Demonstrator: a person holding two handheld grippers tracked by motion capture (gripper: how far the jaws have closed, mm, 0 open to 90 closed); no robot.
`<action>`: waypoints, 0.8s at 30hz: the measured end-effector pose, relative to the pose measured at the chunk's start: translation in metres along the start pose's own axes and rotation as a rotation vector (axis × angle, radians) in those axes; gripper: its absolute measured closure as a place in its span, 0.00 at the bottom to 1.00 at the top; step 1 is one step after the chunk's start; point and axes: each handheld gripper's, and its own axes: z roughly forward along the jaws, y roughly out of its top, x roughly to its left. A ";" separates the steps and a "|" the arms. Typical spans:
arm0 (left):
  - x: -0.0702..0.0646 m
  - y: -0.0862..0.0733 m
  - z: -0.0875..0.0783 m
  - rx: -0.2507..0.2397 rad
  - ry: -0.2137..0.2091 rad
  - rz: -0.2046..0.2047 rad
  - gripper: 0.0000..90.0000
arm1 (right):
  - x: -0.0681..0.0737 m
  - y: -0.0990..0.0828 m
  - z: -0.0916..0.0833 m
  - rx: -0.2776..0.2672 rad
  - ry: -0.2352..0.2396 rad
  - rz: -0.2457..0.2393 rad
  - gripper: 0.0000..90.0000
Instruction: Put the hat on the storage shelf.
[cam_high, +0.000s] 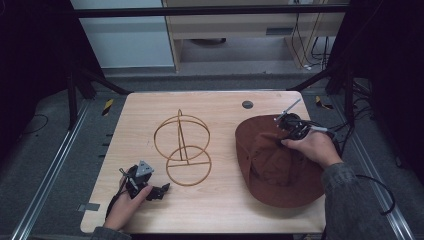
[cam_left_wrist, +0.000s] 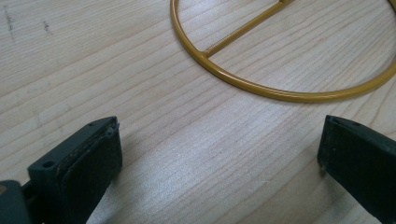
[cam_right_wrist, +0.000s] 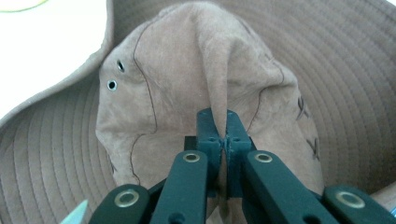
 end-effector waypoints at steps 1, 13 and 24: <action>0.000 0.000 0.000 0.000 0.000 0.000 0.00 | 0.003 0.001 -0.004 -0.001 -0.001 0.004 0.99; 0.000 0.000 0.000 0.000 0.000 0.003 0.00 | 0.025 0.009 -0.056 -0.125 0.007 -0.045 0.99; 0.000 0.000 0.000 0.001 -0.001 0.003 0.00 | 0.044 0.015 -0.108 -0.248 0.007 -0.088 0.99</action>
